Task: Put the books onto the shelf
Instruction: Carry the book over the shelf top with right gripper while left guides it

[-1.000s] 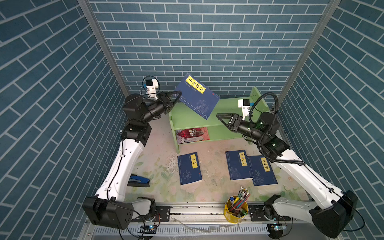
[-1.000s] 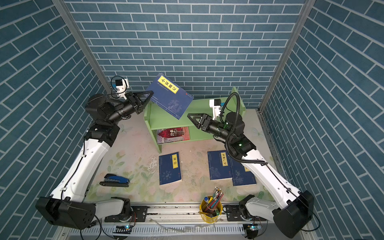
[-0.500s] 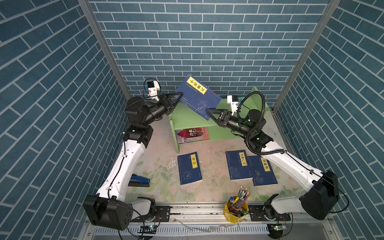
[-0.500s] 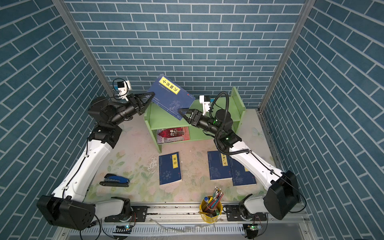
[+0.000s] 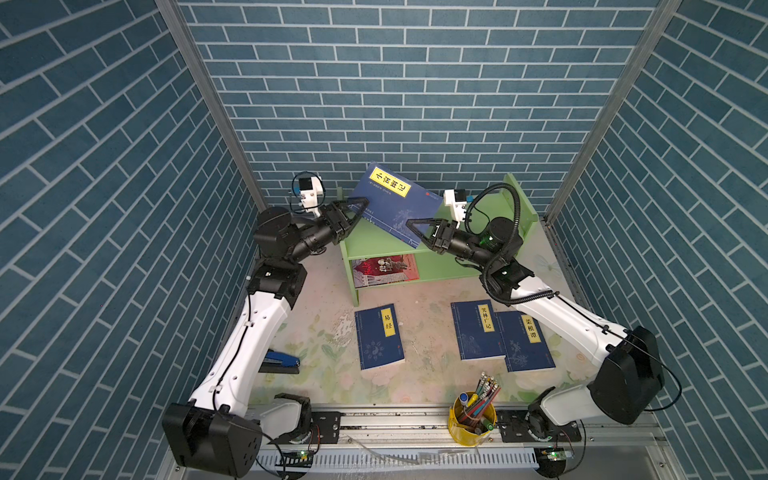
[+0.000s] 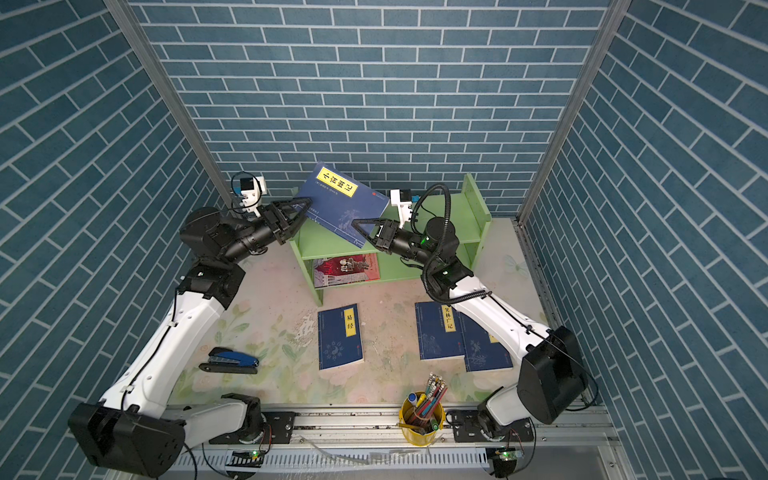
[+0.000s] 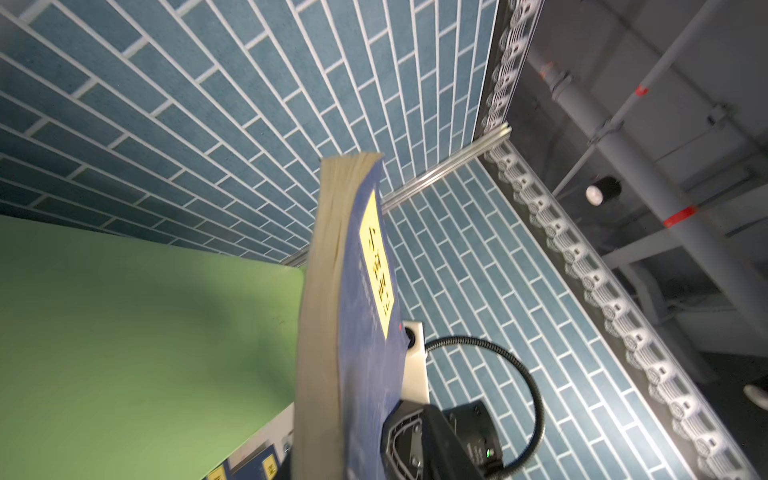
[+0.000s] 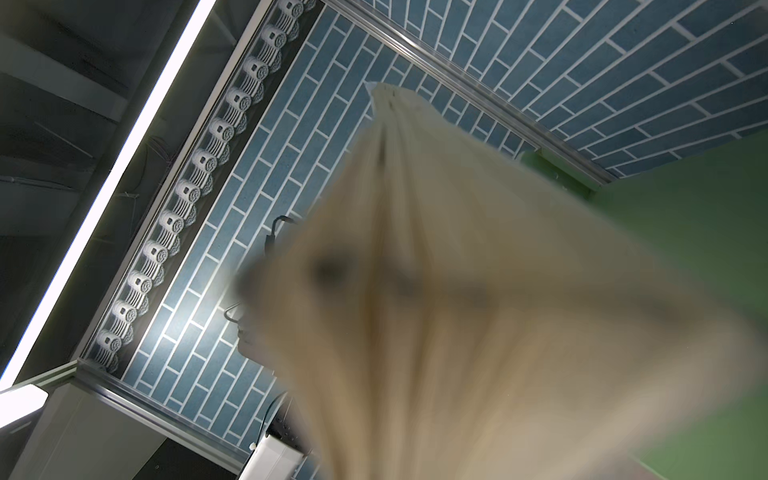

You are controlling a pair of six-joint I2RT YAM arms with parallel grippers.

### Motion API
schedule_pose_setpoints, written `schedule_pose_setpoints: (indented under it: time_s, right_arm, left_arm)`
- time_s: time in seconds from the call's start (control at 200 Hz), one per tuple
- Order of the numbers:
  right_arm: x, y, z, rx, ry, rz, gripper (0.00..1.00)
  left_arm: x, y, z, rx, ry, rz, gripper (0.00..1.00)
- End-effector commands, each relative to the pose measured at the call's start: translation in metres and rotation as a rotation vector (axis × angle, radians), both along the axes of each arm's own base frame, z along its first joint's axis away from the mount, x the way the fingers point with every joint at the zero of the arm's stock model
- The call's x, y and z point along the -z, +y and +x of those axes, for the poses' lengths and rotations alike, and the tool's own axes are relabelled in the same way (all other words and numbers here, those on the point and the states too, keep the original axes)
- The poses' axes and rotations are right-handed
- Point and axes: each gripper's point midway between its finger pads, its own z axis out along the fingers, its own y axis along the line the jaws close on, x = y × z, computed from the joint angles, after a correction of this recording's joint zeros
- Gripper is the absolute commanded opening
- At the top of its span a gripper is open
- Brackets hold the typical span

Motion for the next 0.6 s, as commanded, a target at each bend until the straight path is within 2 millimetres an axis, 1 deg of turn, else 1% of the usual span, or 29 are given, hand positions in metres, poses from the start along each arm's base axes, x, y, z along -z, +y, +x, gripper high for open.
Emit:
schedule_pose_setpoints:
  time_s: [0.0, 0.045, 0.075, 0.11, 0.19, 0.3, 0.44, 0.595]
  right_arm:
    - [-0.020, -0.022, -0.021, -0.069, -0.080, 0.001, 0.00]
    - [-0.016, -0.028, -0.025, -0.105, -0.070, -0.026, 0.00]
    - [-0.013, -0.032, -0.028, -0.132, -0.061, -0.046, 0.00]
    - [-0.011, -0.036, -0.032, -0.161, -0.056, -0.064, 0.00]
    - [-0.008, -0.047, -0.043, -0.229, -0.055, -0.101, 0.00]
    - [-0.005, -0.058, -0.060, -0.321, -0.054, -0.144, 0.00]
    - [-0.007, -0.068, -0.080, -0.411, -0.061, -0.165, 0.00]
    - [-0.009, -0.076, -0.100, -0.470, -0.071, -0.197, 0.00]
  left_arm:
    - [-0.001, -0.012, -0.036, 0.137, -0.144, 0.080, 0.50]
    - [0.004, -0.015, -0.050, 0.187, -0.166, 0.102, 0.54]
    - [0.007, -0.016, -0.058, 0.214, -0.178, 0.114, 0.61]
    - [0.011, -0.017, -0.068, 0.245, -0.190, 0.127, 0.66]
    - [0.021, -0.020, -0.089, 0.317, -0.209, 0.160, 0.73]
    - [0.037, -0.018, -0.106, 0.375, -0.197, 0.210, 0.82]
    - [0.051, -0.017, -0.114, 0.418, -0.138, 0.220, 0.95]
    - [0.058, -0.015, -0.106, 0.408, -0.082, 0.190, 0.99]
